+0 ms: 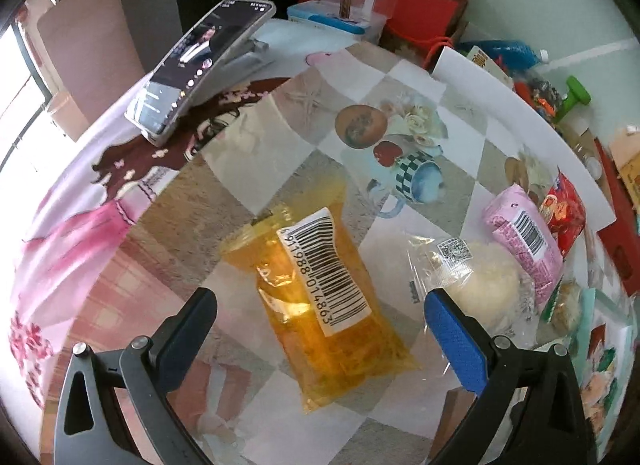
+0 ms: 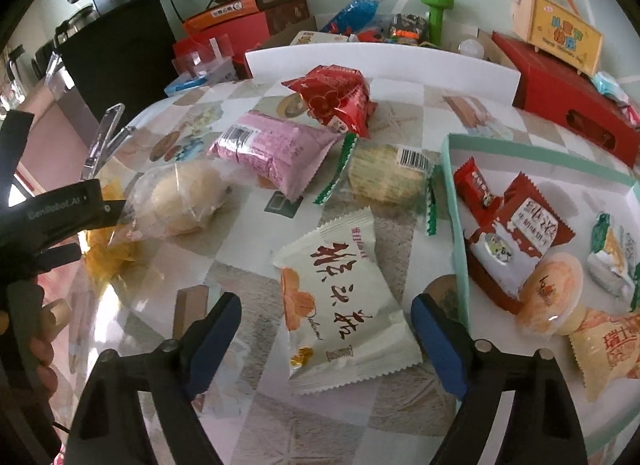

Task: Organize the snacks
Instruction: 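Close right gripper on white pastry pack while left closes on orange barcode bag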

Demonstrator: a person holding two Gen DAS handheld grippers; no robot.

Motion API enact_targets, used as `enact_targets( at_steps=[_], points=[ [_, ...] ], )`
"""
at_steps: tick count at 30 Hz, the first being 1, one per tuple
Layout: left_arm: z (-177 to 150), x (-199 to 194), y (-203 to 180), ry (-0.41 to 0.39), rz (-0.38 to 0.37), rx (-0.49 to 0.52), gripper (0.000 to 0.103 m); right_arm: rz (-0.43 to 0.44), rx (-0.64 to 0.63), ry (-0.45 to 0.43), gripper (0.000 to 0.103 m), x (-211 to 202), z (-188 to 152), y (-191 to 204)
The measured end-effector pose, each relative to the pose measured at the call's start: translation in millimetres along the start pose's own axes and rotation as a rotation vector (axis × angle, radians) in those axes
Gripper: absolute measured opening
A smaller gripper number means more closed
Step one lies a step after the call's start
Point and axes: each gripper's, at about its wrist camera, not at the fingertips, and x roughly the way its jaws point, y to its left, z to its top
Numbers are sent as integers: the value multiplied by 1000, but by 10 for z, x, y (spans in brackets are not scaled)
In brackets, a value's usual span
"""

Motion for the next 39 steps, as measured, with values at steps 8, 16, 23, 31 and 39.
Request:
enact_targets(
  at_steps=[8,16,23,31,39],
  points=[
    [-2,-6,56,17,-26,-36,103,43,-16,26,80,38,-33,86],
    [-6,-42,110,10,-28,-58,98,-37,-54,20,63,64,-39,119],
    [-22,-22,245,22,3,-104,84,-46,-65,22,63,65,-41,124],
    [-35,-16,128,24,-42,-73,51,-56,-67,25,62,47,-43,129],
    [-10,-91,131,5,-72,-74,48,-51,-66,-5,55,-51,-11,131]
  ],
)
